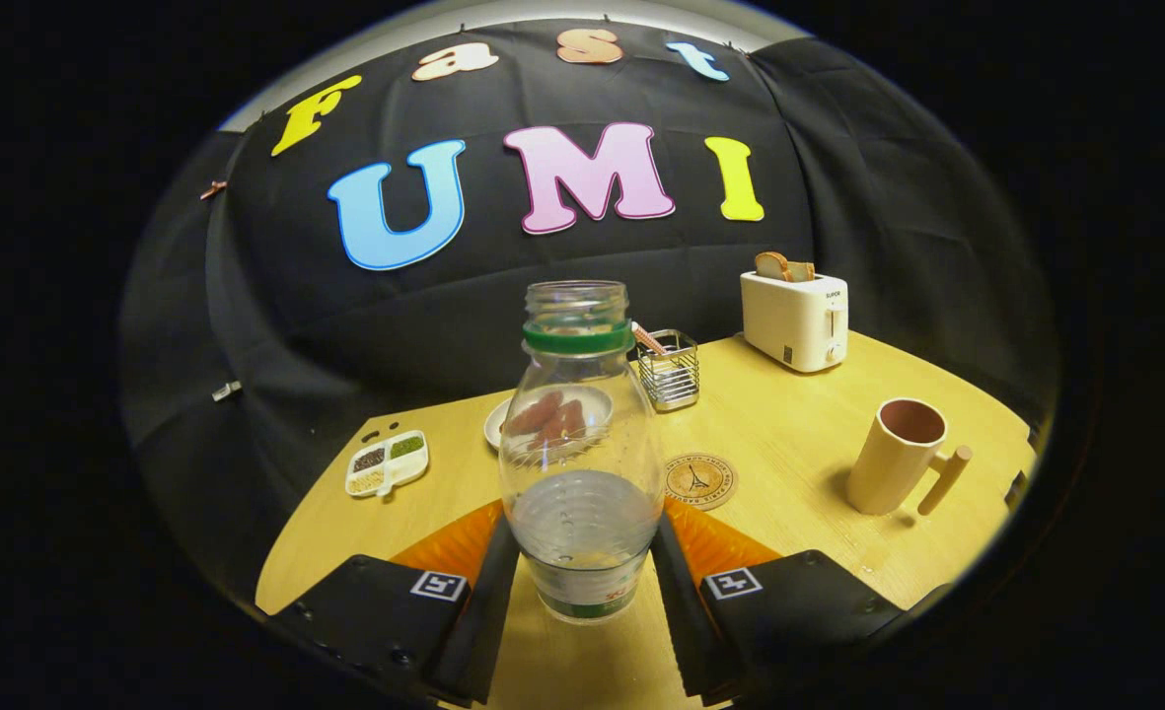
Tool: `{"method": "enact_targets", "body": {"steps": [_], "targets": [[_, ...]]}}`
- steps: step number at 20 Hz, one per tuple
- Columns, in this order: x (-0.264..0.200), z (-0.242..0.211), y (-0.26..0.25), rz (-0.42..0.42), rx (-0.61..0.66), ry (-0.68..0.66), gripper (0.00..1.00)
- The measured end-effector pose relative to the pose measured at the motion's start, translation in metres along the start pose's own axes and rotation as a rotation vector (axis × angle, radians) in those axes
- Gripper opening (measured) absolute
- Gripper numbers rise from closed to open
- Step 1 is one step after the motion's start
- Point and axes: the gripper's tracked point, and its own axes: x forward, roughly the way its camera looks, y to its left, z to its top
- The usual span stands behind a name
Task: Take the bottle from table, then pour the juice into the cup, finally place the bottle on the coaster
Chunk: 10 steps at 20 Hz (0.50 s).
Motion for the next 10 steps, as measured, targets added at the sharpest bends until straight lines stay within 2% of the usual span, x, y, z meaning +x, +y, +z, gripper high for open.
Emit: {"method": "enact_targets", "body": {"steps": [10], "targets": [[-0.030, 0.025, -0.028, 0.115, 0.196, 0.067, 0.72]]}}
